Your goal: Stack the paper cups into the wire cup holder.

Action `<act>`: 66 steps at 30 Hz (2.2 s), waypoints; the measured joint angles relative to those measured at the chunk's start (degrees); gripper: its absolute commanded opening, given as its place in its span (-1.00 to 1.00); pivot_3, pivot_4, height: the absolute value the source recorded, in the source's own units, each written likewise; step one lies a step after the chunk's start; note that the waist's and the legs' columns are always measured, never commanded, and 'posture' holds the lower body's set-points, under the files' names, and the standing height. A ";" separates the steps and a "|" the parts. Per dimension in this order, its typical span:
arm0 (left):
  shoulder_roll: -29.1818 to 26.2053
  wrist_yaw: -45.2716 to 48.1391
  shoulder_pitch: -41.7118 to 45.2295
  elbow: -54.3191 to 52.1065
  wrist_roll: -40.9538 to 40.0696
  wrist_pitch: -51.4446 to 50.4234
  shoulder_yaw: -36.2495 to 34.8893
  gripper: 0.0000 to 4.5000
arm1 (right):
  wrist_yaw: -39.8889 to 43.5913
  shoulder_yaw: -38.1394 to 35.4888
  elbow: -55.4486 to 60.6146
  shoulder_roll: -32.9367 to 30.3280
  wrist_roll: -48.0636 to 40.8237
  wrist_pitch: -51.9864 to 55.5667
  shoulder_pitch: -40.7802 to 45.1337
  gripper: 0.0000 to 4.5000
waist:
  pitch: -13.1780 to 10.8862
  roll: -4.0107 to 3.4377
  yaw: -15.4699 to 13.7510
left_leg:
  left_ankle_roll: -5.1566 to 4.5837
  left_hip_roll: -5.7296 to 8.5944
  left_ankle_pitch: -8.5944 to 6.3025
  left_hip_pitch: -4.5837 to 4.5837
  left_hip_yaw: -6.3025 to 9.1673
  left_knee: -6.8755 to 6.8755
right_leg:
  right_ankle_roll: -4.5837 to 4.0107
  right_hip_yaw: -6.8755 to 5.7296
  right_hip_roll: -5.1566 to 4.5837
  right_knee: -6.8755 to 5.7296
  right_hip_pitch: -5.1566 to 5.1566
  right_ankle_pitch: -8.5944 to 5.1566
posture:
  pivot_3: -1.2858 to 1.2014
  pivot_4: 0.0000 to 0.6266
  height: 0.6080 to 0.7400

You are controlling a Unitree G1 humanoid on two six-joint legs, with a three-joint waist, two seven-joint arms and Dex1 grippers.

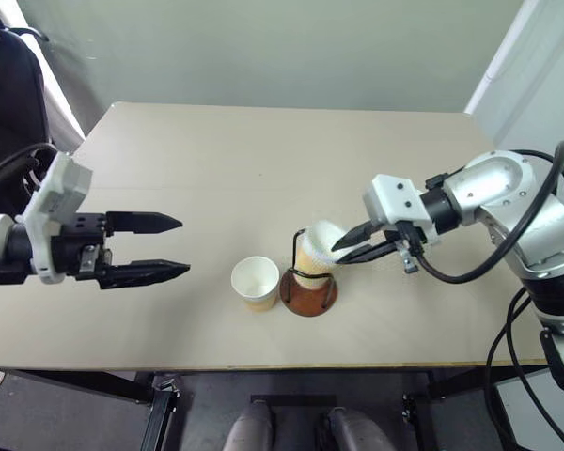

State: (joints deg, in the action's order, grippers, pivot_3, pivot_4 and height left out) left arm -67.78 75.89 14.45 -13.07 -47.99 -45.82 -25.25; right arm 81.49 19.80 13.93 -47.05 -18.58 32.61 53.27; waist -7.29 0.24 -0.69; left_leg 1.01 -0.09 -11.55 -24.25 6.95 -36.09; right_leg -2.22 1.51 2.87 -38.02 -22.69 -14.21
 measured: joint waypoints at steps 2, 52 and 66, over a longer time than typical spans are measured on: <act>-0.66 0.11 0.27 -0.46 0.28 0.34 0.26 1.00 | -0.02 0.00 -0.17 0.53 0.59 -0.16 0.00 0.21 | 0.00 0.00 0.01 | 0.00 0.00 0.00 0.00 -0.01 0.00 | -0.01 0.00 0.00 0.00 0.00 0.01 | 0.03 -0.52 1.00; 10.50 14.31 25.10 7.64 34.75 33.61 46.87 -0.99 | 0.50 -23.88 -0.01 -14.91 -19.71 9.11 -9.85 1.00 | -0.02 -0.04 -0.33 | -0.23 -0.01 -0.16 -0.68 -0.04 -0.62 | 0.47 0.10 0.04 0.06 -0.23 0.05 | 0.03 -0.52 1.00; 8.81 14.77 40.16 11.94 24.59 25.15 41.13 -0.99 | 0.57 -24.25 -0.28 -16.18 -20.17 8.82 -9.88 1.00 | -0.03 -0.04 -0.51 | -0.36 0.03 -0.20 -0.79 0.00 -0.93 | 0.64 0.12 0.04 0.07 -0.21 0.18 | 0.03 -0.52 1.00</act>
State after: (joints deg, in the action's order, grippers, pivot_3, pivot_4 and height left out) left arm -58.97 90.65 54.60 -1.13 -23.41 -20.66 15.89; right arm 82.06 -4.45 13.65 -63.23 -38.75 41.43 43.39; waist -7.32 0.20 -1.20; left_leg 0.65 -0.06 -11.75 -25.04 6.95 -37.02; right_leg -1.58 1.63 2.91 -37.95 -22.91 -14.03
